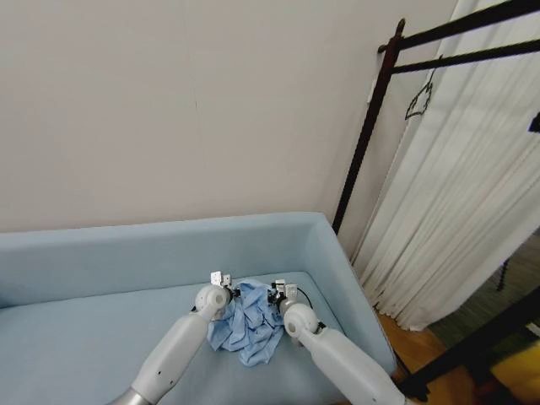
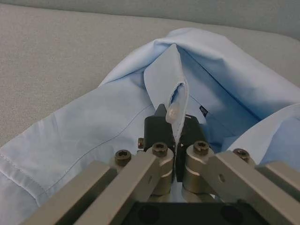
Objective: Pick up the clothes from the sofa and hang them on the clothes hanger.
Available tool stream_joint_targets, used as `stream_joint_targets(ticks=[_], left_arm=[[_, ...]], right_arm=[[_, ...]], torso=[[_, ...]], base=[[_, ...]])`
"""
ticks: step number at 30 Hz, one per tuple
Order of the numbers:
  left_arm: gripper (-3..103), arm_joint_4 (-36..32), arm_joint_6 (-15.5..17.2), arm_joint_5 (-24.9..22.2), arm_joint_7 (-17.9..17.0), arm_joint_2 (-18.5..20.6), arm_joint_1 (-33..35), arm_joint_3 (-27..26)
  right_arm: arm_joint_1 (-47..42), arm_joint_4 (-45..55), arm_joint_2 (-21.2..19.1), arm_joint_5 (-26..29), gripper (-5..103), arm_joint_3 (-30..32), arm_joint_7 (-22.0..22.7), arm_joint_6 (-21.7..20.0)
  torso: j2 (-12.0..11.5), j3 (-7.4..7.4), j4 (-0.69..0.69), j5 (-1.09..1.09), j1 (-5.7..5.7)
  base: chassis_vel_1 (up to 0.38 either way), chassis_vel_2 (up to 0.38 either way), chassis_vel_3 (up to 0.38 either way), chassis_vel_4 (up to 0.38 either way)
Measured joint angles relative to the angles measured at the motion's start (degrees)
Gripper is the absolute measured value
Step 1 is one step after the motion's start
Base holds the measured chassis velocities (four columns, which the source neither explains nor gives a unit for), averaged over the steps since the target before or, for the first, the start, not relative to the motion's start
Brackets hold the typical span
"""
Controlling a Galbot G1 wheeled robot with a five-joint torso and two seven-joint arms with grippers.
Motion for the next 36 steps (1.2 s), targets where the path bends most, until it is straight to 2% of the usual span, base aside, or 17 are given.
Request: stream_joint_targets(ticks=[2, 10, 15, 21, 24, 36], left_arm=[[0, -0.2, -0.5, 0.0, 0.4, 0.0, 0.1, -0.1], [0, -0.7, -1.8, 0.1, 1.8, 0.1, 0.4, -0.2], [0, -1.6, -5.1, 1.0, 5.5, 0.2, 0.4, -0.9], [0, -5.1, -5.3, 1.0, 6.0, 0.7, 0.4, -2.2], [0, -9.0, -5.8, 0.5, 6.0, 1.1, -0.1, -3.2], [0, -19.8, -8.9, 0.4, 6.6, 3.3, -1.6, -4.6]], right_arm=[[0.0, 0.6, -0.2, -0.2, 5, 0.0, 0.0, 0.1], [-0.3, 2.0, -0.8, -0.9, 3, 0.0, 0.0, 0.2], [0.0, 3.1, -1.2, -3.7, 3, 1.2, -1.0, 0.7], [1.3, 5.0, -2.5, -7.1, 3, 2.9, -2.9, 1.0], [2.5, 6.0, -3.9, -9.9, 3, 4.3, -5.0, 1.6], [6.5, 12.7, -5.5, -8.4, 3, 5.1, -5.4, 0.6]], torso=[[0.0, 0.0, 0.0, 0.0, 0.0], [0.0, 0.0, 0.0, 0.0, 0.0], [0.0, 0.0, 0.0, 0.0, 0.0], [0.0, 0.0, 0.0, 0.0, 0.0], [0.0, 0.0, -0.01, 0.0, 0.0], [0.0, 0.0, 0.0, 0.0, 0.0]], base=[[0.0, 0.0, 0.0, 0.0], [0.0, 0.0, 0.0, 0.0], [0.0, 0.0, 0.0, 0.0], [0.0, 0.0, 0.0, 0.0], [0.0, 0.0, 0.0, 0.0], [0.0, 0.0, 0.0, 0.0]])
